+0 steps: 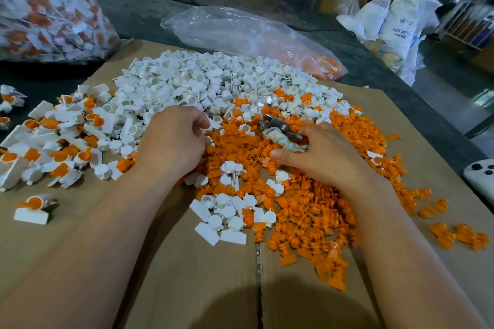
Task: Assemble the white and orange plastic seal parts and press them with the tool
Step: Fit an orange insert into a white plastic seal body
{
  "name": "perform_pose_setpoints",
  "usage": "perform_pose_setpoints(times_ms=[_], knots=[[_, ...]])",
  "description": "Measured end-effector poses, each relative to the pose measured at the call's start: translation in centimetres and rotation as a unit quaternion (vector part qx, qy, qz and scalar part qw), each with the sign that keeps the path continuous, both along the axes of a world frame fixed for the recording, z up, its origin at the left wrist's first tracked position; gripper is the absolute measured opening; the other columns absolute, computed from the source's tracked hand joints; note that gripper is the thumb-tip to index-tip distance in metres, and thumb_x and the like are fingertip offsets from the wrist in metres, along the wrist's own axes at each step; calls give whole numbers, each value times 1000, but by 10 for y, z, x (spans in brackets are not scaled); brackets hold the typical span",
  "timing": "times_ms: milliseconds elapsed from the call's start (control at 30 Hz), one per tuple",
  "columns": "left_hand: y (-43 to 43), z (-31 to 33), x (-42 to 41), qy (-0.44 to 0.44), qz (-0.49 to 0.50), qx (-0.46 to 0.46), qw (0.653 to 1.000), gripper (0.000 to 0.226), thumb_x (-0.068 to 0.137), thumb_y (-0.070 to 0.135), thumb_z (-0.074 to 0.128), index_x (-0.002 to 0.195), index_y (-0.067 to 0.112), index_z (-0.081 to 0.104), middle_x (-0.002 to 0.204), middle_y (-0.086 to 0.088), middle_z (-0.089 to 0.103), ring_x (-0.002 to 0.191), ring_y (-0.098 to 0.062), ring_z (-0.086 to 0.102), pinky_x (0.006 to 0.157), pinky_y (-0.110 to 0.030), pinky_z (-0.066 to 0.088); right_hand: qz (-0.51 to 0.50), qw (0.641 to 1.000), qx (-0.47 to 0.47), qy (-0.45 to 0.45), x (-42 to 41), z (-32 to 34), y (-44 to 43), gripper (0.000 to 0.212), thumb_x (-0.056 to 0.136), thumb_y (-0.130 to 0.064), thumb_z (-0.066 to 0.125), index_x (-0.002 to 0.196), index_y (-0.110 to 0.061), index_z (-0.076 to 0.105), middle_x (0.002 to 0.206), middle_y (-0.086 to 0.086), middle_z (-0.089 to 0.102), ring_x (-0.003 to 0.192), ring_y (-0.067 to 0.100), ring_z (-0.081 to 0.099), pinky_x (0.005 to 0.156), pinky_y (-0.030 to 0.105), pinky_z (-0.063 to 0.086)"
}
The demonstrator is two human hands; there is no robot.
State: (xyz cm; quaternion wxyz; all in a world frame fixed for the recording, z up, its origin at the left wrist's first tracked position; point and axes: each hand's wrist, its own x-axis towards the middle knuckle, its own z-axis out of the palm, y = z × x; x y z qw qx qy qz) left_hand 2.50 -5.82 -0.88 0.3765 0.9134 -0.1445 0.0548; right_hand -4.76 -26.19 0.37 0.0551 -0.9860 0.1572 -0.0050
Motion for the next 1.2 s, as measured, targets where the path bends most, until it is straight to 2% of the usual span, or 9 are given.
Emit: perform_pose_setpoints(times_ms=[133,267,400,467,700,800,900,1033,1200], knots=[[0,1,0,-17,10,-33,999,16,82,6,68,97,13,68,76,5,56,71,-11,51,65,-24,36,0,1000,13,0,-1,2,1,90,69,-75,47,136,-14,39,141,10,36,129,26,33,101,37,31],[-1,6,-4,-24,3,-130,991,6,83,17,68,89,18,67,74,11,57,67,-5,52,59,-19,38,5,999,41,-7,-2,6,0,88,69,-73,49,134,-15,42,140,9,38,128,24,34,99,34,32],[-4,14,-8,79,-26,-304,949,12,88,10,62,89,21,65,78,3,62,68,-9,61,60,-19,53,9,999,45,-1,-3,9,0,85,71,-71,49,134,-15,42,142,8,37,130,23,33,100,34,30],[-6,16,-11,148,-52,-362,919,17,89,2,57,89,17,65,83,-1,63,67,-10,65,60,-13,52,10,999,40,3,-3,9,0,84,72,-69,49,136,-14,40,144,8,35,132,24,30,103,35,29],[-11,20,-20,244,-123,-403,874,24,86,-10,52,87,9,66,87,-11,64,71,-10,70,67,-16,55,5,999,45,-16,-3,10,2,78,74,-67,51,134,-16,43,139,8,39,128,22,34,96,31,31],[-11,20,-18,259,-108,-422,862,23,87,-8,52,91,10,66,86,-11,66,71,-15,69,60,-17,55,12,988,50,-143,-3,13,7,58,78,-57,56,125,-22,53,127,2,46,121,18,38,87,25,28],[-11,20,-17,279,-102,-444,846,24,88,-7,52,88,10,67,78,-7,67,70,-18,67,59,-19,56,87,958,89,-259,-3,18,21,27,84,-33,63,107,-19,66,103,-4,53,107,16,48,79,19,26],[-13,22,-18,289,-115,-472,825,22,84,-9,54,82,8,67,67,0,70,65,-12,67,62,-18,56,186,957,55,-218,5,12,39,22,86,-22,62,105,-14,69,99,4,60,100,21,49,81,25,31],[-11,23,-19,306,-120,-496,803,23,83,-12,51,84,5,67,67,-2,70,62,-10,67,60,-17,56,196,966,-42,-161,17,0,46,33,90,-27,54,122,-20,58,108,1,52,106,19,40,82,26,26]])
